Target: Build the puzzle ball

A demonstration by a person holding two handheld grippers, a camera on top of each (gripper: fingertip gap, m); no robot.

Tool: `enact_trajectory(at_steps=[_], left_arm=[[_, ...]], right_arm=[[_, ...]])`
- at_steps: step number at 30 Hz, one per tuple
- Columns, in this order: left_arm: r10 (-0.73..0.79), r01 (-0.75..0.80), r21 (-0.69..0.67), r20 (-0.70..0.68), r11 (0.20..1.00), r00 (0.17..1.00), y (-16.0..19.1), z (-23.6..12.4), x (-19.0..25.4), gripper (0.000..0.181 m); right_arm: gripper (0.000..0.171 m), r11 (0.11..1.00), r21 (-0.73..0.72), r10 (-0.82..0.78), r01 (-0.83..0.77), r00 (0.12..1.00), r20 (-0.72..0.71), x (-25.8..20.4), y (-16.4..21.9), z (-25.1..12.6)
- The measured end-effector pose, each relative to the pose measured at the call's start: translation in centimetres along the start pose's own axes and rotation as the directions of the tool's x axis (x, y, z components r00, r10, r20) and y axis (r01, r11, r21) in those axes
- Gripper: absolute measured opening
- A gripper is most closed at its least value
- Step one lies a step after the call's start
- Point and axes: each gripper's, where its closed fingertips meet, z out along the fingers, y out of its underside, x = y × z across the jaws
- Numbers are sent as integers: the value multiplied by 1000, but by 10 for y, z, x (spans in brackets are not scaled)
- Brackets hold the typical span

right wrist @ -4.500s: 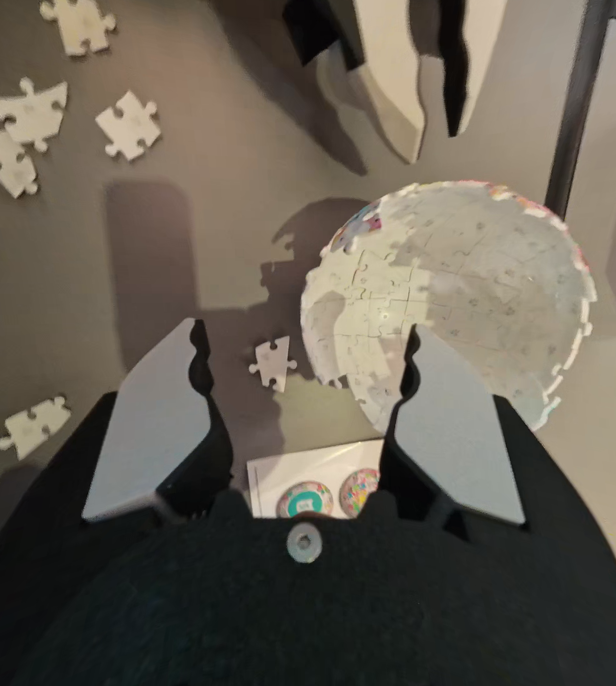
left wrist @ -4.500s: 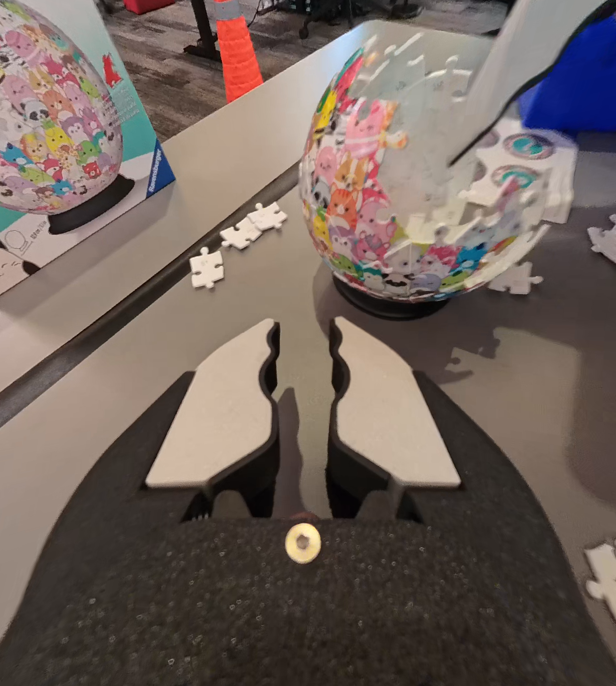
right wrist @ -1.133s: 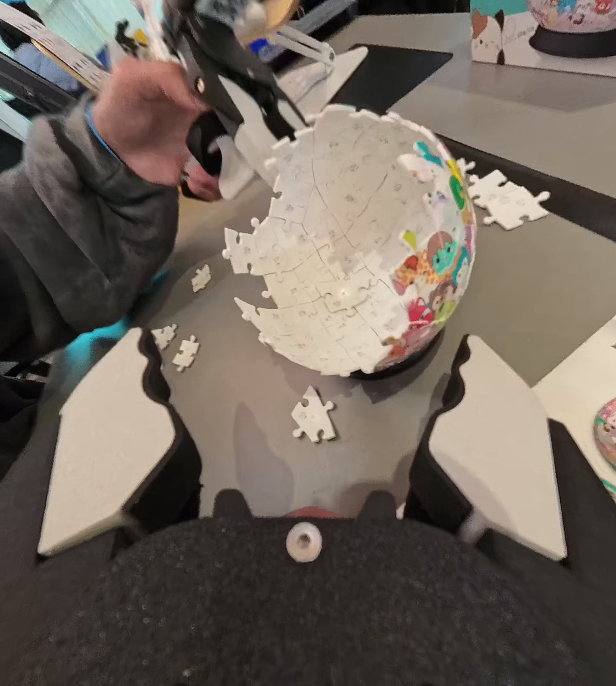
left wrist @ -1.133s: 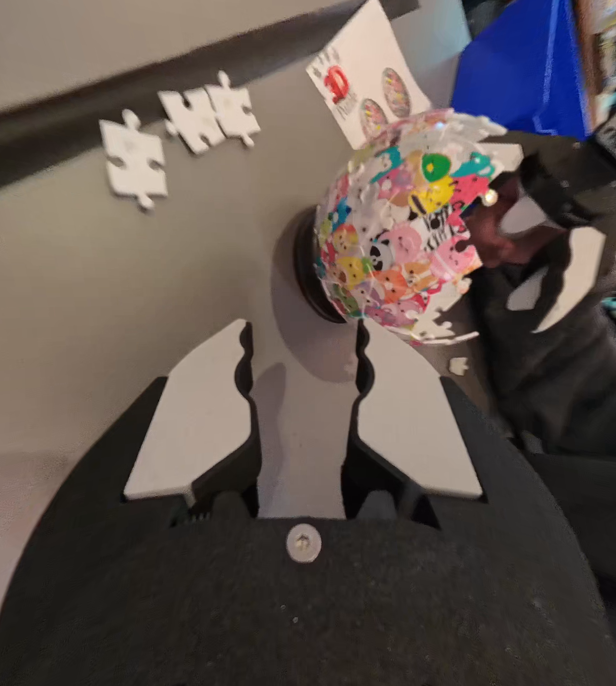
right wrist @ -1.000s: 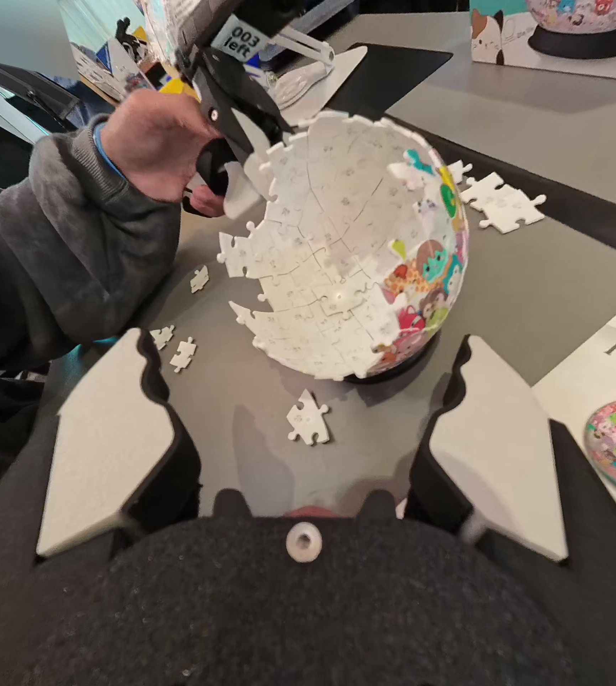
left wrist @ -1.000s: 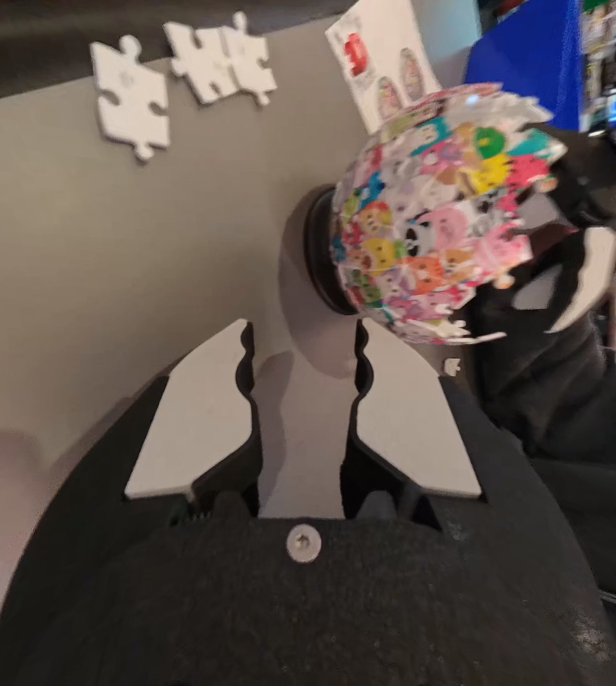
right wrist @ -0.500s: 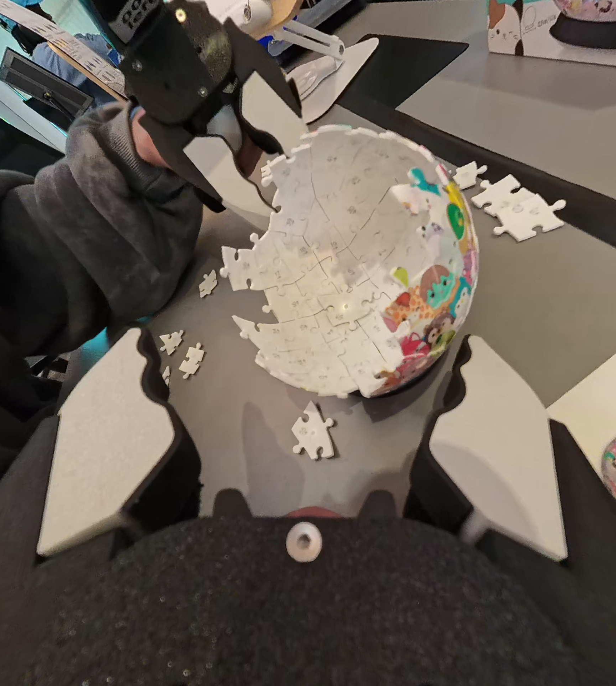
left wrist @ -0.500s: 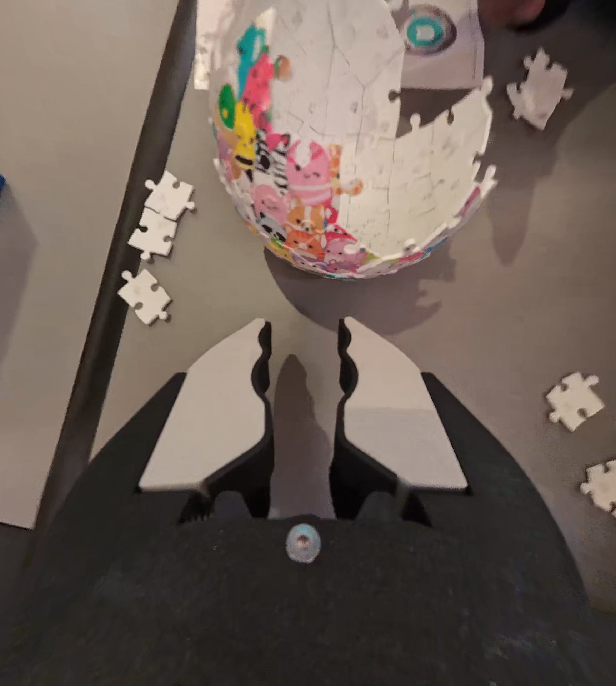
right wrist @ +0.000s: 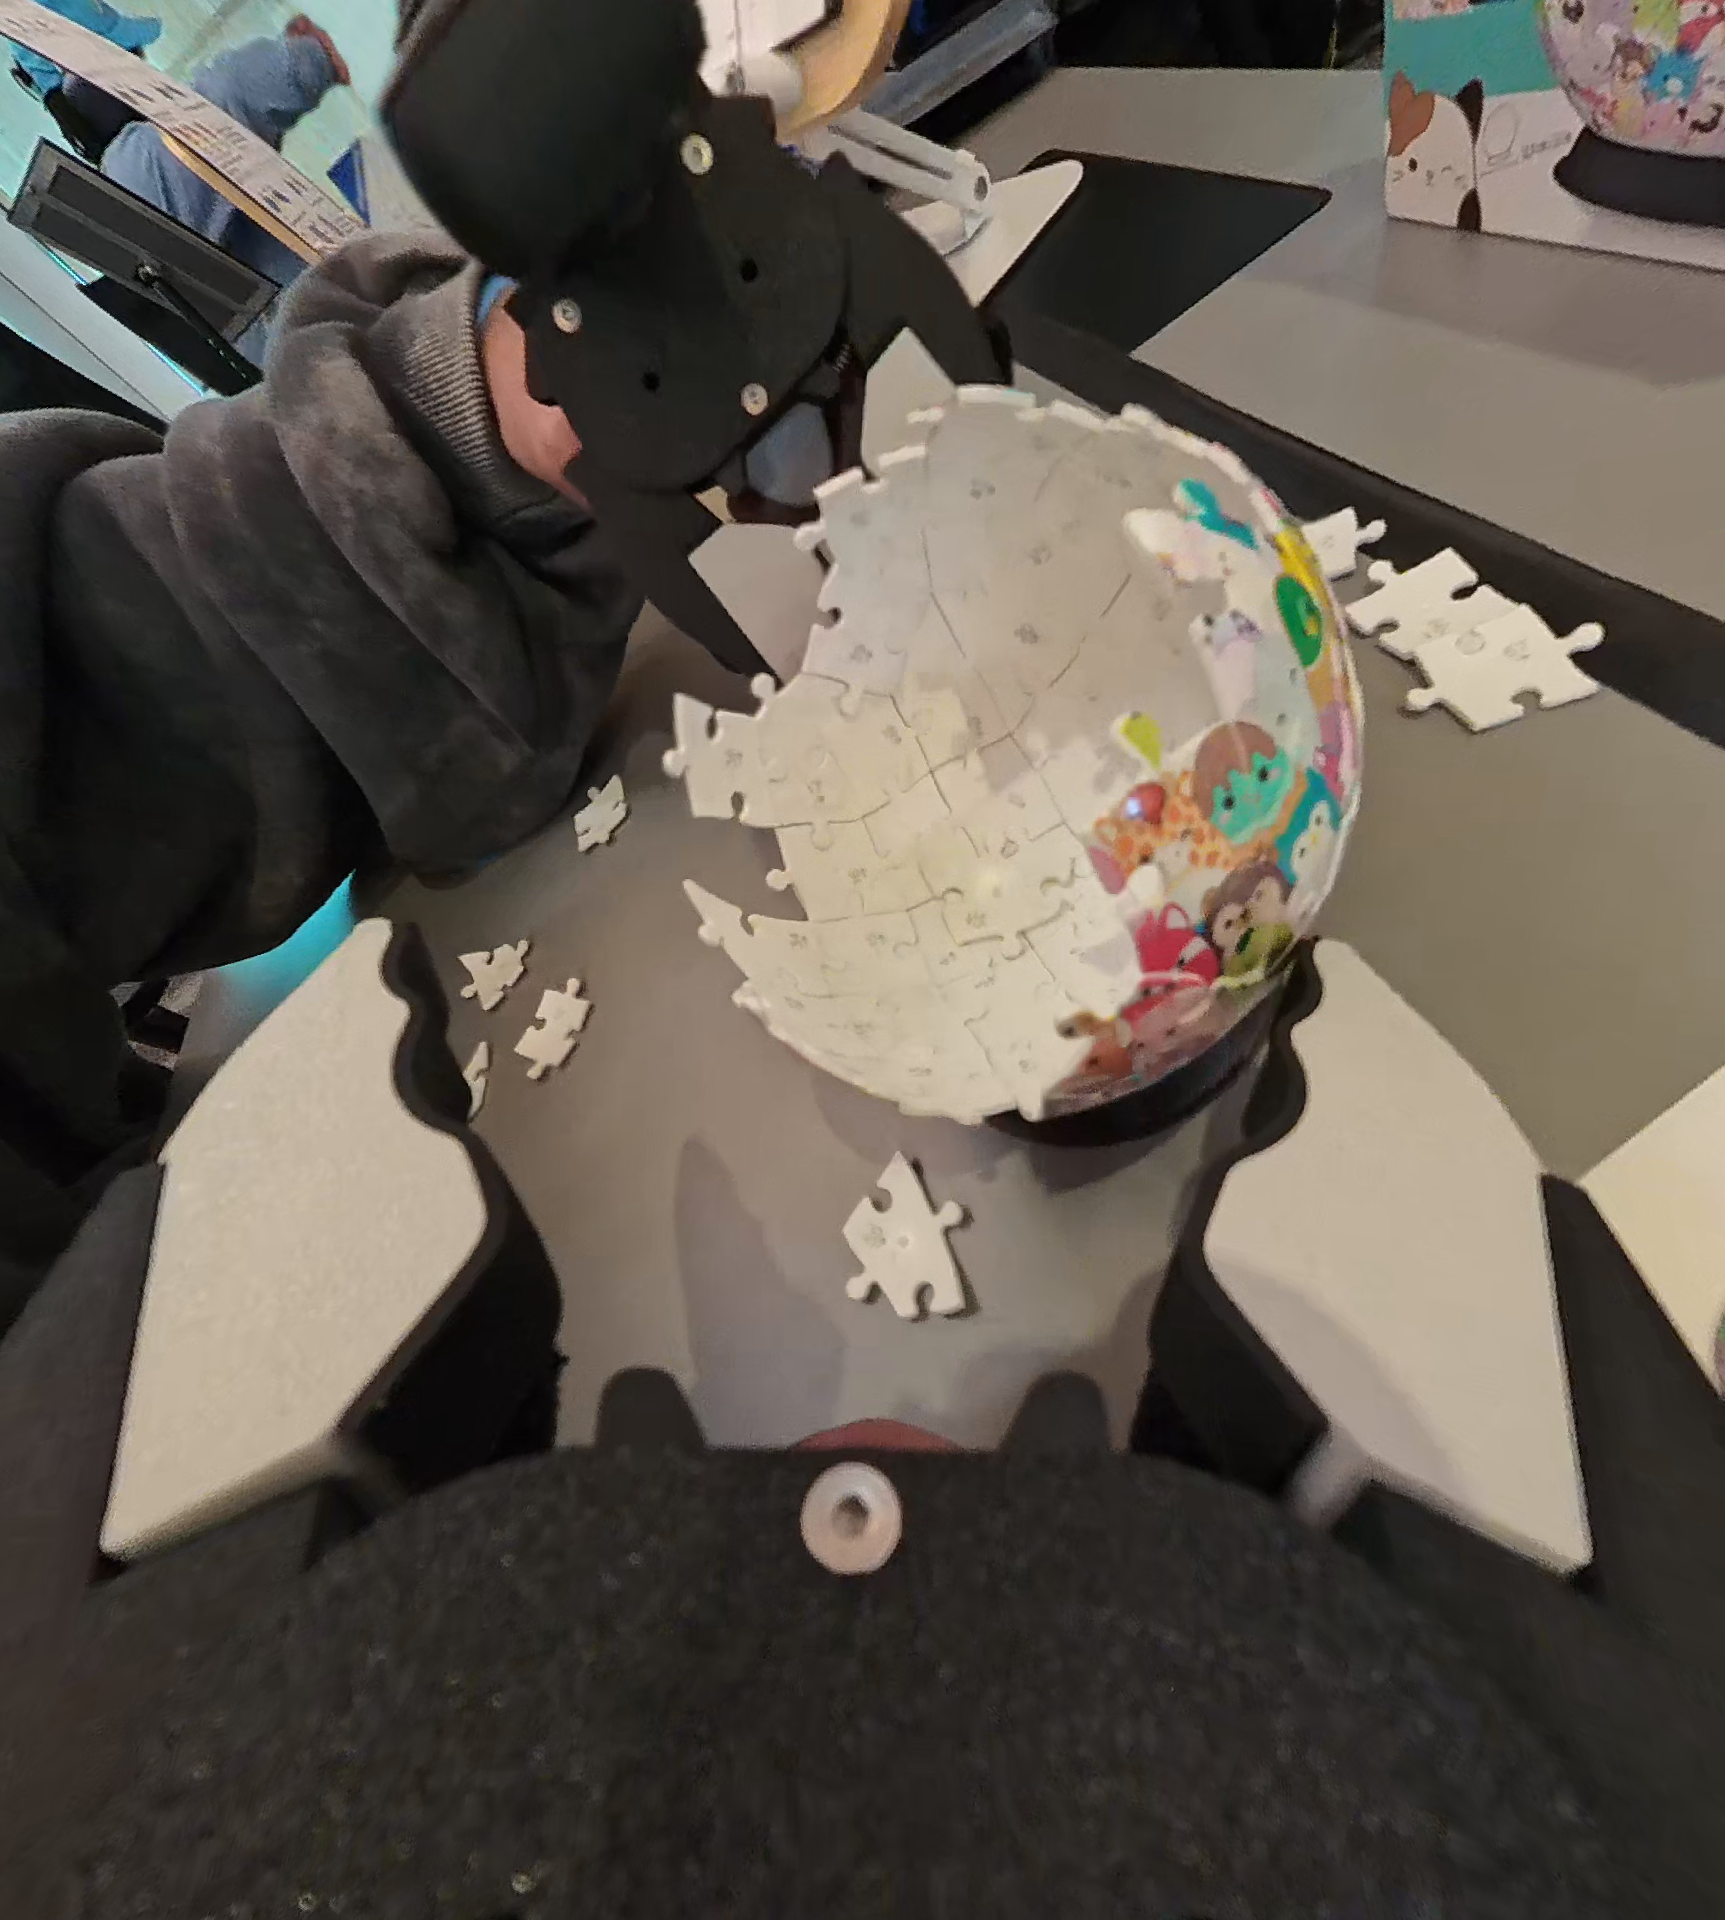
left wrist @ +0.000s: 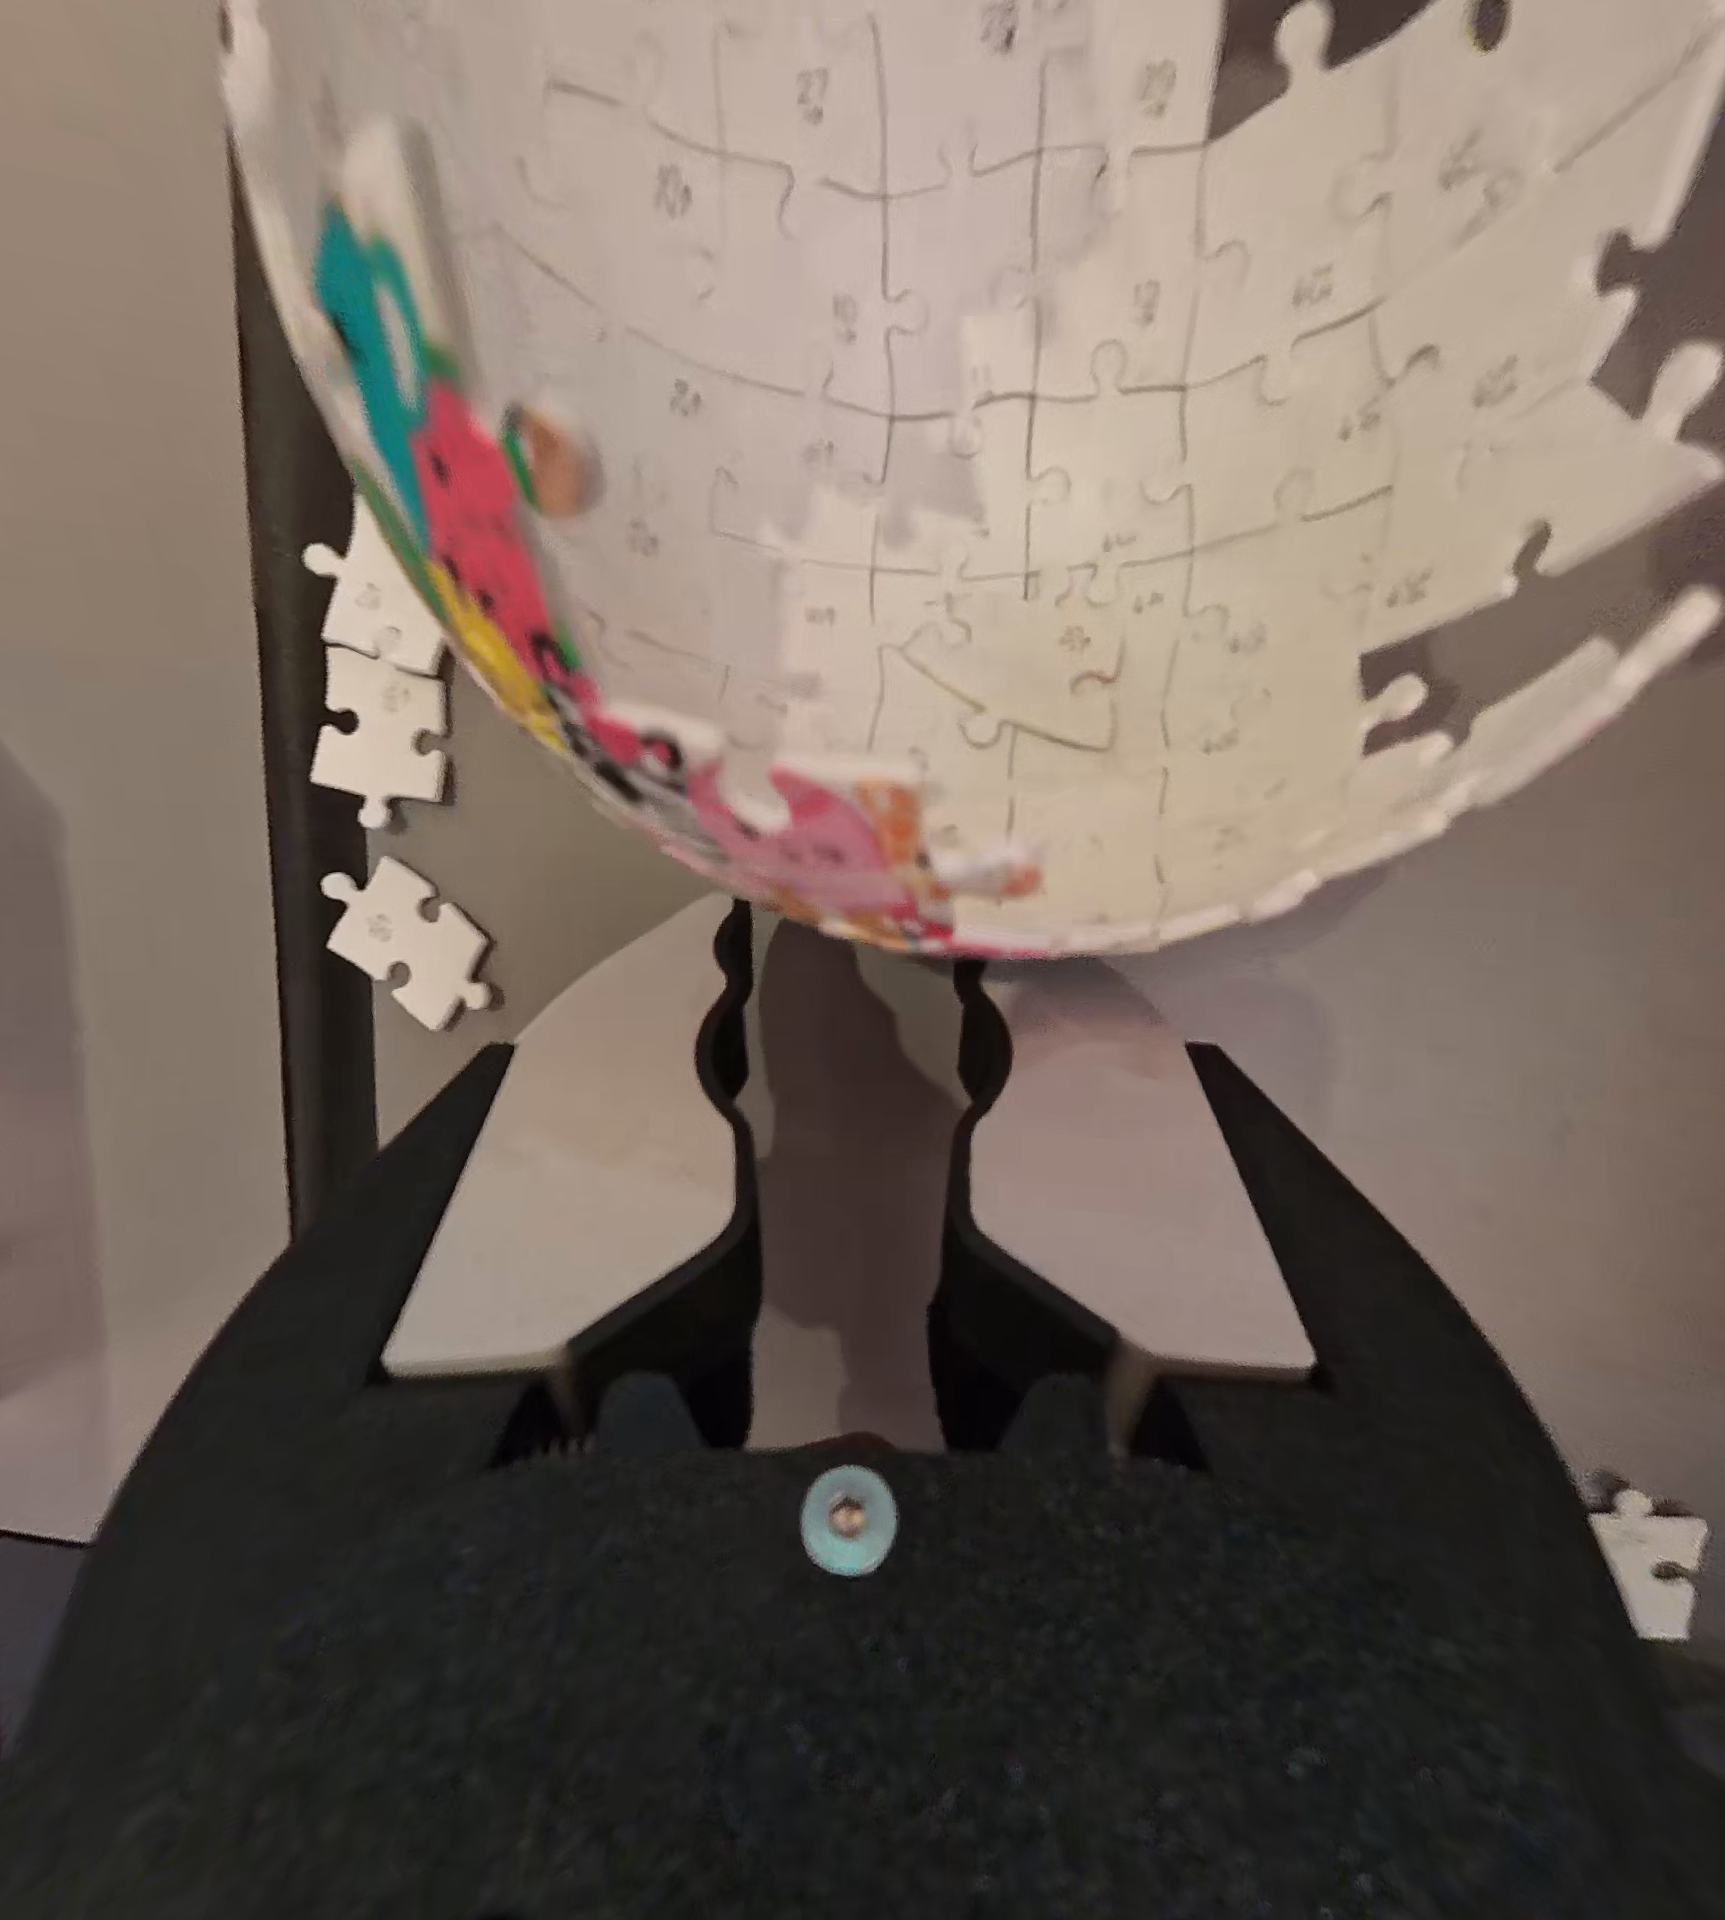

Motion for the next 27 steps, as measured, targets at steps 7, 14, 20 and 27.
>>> enact_trajectory(at_steps=[7, 14, 20, 27], left_arm=[[-28, 31, -72, 44, 997, 999, 16, -2, -14, 38], [-465, 500, 233, -191, 834, 865, 8, -29, -12, 38], [-539, 878, 332, -695, 346, 476, -24, -64, -7, 60], [-417, 982, 186, -891, 19, 177, -33, -71, -15, 91]], right_arm=[[142, 999, 27, -30, 31, 999, -16, -5, -6, 1], [143, 1000, 17, 9, -9, 1000, -16, 4, 4, 2], [142, 999, 31, 25, -25, 1000, -2, 6, 3, 2], [142, 998, 30, 53, -53, 999, 8, 6, 1, 2]])
